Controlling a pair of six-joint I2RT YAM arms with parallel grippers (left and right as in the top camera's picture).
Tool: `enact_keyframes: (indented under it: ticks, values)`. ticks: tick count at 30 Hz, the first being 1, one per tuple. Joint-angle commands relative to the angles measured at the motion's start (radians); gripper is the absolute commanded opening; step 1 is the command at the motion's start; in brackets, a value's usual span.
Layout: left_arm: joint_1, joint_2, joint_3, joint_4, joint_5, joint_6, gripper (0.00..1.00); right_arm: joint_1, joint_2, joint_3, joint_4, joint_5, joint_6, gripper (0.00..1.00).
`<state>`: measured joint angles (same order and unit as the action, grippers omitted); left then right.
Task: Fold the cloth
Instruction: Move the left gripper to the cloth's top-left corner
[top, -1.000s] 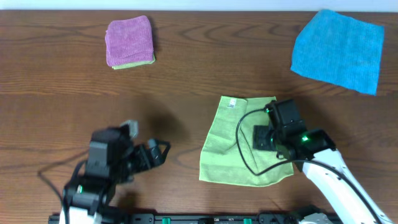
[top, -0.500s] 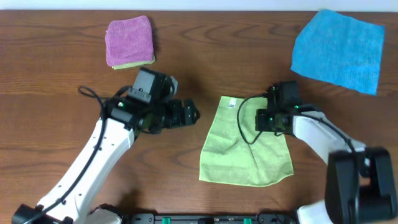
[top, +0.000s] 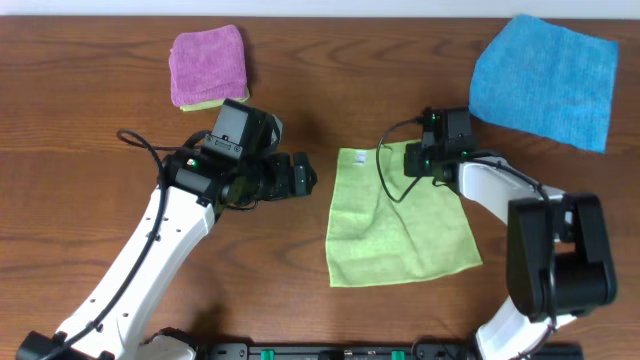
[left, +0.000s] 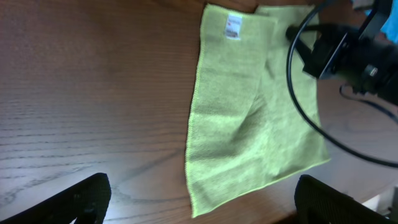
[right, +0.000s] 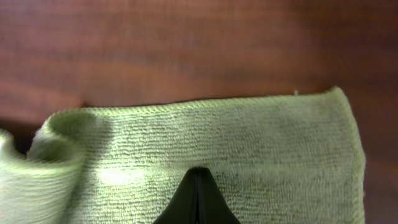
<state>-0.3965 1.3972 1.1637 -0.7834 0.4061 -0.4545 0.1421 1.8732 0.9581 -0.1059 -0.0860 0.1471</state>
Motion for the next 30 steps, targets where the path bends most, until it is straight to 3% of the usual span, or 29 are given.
enact_keyframes:
  ticks: [1,10,13,14,16,17,27,30]
  values:
    - [-0.003,0.000,0.018,-0.006,-0.029,0.029,0.96,-0.006,0.068,0.008,0.053,0.049,-0.013,0.01]
    - [-0.003,0.004,0.018,-0.017,-0.080,0.032,0.96,-0.006,0.149,0.009,0.362,0.228,-0.013,0.02]
    - [-0.011,0.012,0.018,-0.016,-0.046,0.028,0.96,0.002,0.133,0.027,0.326,0.216,0.022,0.01]
    - [-0.025,0.022,0.018,-0.013,-0.039,0.029,0.96,0.005,0.121,0.031,0.301,0.217,0.024,0.07]
    - [-0.059,0.043,0.018,0.004,-0.042,0.037,0.96,0.007,0.081,0.040,0.248,0.217,0.024,0.91]
    - [-0.081,0.057,0.017,0.026,-0.042,0.040,0.96,0.007,0.052,0.046,0.218,0.216,0.024,0.99]
    - [-0.199,0.326,0.018,0.346,-0.035,0.028,0.96,-0.007,-0.264,0.071,-0.289,0.218,0.024,0.99]
    - [-0.198,0.395,0.018,0.431,-0.035,0.014,0.79,-0.019,-0.265,0.066,-0.401,0.217,0.023,0.96]
